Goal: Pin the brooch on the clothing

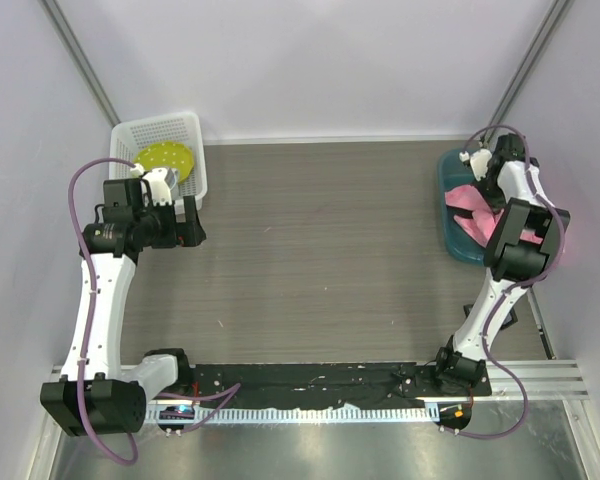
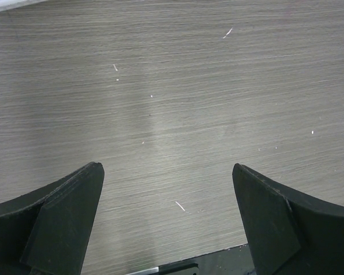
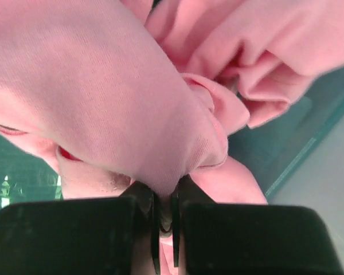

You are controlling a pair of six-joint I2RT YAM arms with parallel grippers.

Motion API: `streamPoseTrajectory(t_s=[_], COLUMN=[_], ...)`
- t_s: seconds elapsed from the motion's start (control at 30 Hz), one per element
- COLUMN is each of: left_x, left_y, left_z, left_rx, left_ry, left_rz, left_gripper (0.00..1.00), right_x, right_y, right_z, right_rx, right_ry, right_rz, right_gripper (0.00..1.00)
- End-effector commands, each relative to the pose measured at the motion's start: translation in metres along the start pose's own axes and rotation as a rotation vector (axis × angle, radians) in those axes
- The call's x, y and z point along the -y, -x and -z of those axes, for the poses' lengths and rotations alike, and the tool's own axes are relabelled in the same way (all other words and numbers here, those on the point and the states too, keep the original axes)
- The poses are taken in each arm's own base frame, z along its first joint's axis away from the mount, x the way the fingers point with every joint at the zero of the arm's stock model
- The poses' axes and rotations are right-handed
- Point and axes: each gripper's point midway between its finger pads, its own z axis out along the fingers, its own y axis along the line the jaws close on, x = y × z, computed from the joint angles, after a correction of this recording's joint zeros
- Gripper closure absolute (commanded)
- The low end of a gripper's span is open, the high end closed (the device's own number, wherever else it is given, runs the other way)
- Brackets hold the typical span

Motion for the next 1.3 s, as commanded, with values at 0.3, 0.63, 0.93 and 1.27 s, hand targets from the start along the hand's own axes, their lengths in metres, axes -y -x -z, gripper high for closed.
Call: streamPoseTrajectory(t_s=[0.3, 0.63, 0.93, 1.27], left_x=[0.011, 0.007, -0.030, -0.009], left_y=[0.014, 0.023, 0.027, -0.020], left_z=[0.009, 0.009, 0.012, 0.017], left_rx=[0.046, 0.055, 0.072, -0.062], left_ry=[-0.045, -0.037, -0.044, -0.265], left_rz=[0.003, 0.100, 0.268, -0.087], left_gripper=[0.00, 0.00, 0.00, 0.00], right_x=[0.038, -0.128, -0.296, -0.344], right_y=[0.118, 0.226, 0.195, 0.053], right_z=[0.298, 0.576, 0.528, 0.306], right_rx=[0.616, 1.366, 1.336, 0.765], right_ry=[-0.164, -0.245, 0.184, 0.408], right_rz=[0.019, 0.258, 0.663, 0.843], right_gripper=[0.99, 0.99, 0.72, 0.04])
